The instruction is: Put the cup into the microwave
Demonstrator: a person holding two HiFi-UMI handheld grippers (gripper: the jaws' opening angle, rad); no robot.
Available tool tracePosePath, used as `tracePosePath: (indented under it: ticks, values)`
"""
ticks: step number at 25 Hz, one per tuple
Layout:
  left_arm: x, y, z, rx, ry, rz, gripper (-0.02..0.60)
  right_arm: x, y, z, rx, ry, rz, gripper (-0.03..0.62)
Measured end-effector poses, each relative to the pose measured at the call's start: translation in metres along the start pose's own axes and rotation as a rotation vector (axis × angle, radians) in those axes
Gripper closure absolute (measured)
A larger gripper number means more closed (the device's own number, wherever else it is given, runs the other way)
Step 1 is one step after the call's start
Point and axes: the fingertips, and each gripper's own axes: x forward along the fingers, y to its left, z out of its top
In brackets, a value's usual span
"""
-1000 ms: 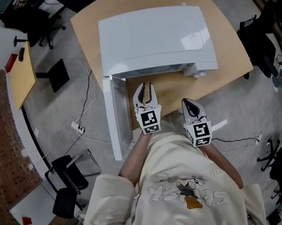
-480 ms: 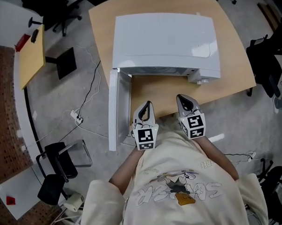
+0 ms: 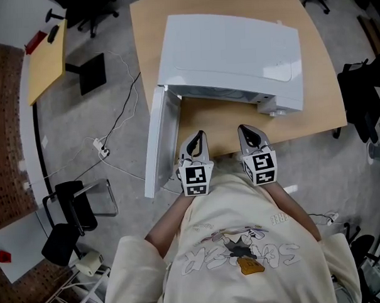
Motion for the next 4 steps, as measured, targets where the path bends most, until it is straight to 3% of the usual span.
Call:
tracePosePath:
  ticks: [4]
  values:
    - [0.0047, 0.0021, -0.0002, 0.015, 0.005, -0.020, 0.577, 0.0030, 0.0018, 0.0004, 0.000, 0.003, -0.007, 0.589]
